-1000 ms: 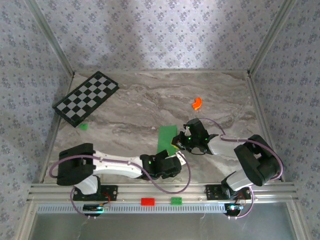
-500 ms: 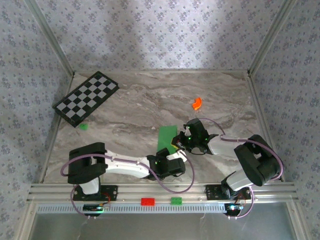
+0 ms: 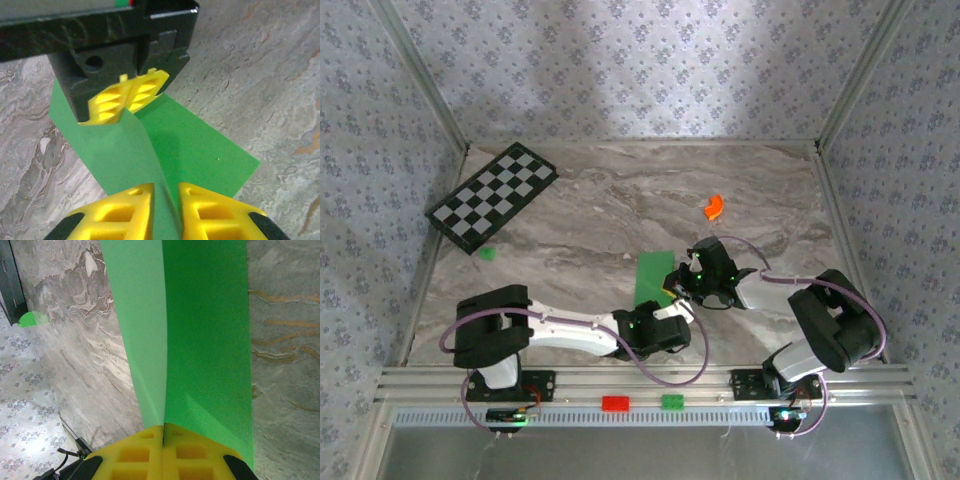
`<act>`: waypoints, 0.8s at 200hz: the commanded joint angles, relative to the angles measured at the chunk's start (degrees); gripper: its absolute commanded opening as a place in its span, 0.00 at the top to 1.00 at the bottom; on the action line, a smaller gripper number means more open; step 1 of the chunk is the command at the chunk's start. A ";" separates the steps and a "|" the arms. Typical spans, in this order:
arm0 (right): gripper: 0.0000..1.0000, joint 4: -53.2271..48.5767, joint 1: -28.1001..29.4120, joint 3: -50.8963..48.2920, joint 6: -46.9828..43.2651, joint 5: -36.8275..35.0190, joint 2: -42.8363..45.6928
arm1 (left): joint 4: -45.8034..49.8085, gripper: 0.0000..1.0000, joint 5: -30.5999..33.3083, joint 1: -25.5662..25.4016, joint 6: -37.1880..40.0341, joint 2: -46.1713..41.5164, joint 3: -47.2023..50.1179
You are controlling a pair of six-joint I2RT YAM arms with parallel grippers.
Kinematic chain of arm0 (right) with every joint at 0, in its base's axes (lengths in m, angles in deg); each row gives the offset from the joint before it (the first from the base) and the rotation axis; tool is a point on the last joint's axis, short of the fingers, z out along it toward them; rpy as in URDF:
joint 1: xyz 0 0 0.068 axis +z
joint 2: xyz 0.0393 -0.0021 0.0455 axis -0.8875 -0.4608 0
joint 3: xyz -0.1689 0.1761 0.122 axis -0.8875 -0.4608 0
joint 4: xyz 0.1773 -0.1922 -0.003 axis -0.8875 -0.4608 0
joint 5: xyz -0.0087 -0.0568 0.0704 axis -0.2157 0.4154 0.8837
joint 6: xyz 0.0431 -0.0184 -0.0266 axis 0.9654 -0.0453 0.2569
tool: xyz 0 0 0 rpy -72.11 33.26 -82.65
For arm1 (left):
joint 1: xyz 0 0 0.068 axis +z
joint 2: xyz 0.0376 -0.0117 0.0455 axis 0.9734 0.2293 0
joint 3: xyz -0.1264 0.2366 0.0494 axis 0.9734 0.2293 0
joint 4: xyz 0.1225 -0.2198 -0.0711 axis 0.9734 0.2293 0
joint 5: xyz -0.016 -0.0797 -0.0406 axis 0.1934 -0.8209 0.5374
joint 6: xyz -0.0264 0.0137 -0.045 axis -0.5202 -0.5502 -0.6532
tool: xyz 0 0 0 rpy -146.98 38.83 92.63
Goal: Fold a paper plane with a square sheet of paper (pick it up from the middle)
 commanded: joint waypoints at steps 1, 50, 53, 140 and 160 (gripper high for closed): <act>0.94 -1.88 -0.38 0.12 -0.06 0.45 0.99 | -0.74 0.87 -0.32 -0.08 -0.42 -1.92 0.00; 0.91 -2.76 -0.78 0.10 -0.64 0.06 2.10 | -0.76 1.00 -1.27 0.83 -2.85 -1.99 0.48; 0.90 -2.94 -0.79 0.04 -0.79 0.02 2.26 | -0.77 1.00 -1.54 0.99 -3.08 -2.14 0.57; 0.62 -27.24 -9.31 -5.01 -7.38 -11.44 24.28 | -13.72 1.00 -45.03 21.25 -18.74 -13.59 11.06; 0.60 -28.74 -11.87 -8.17 -7.82 -10.72 30.61 | -16.38 1.00 -53.93 25.43 -22.50 -12.85 11.29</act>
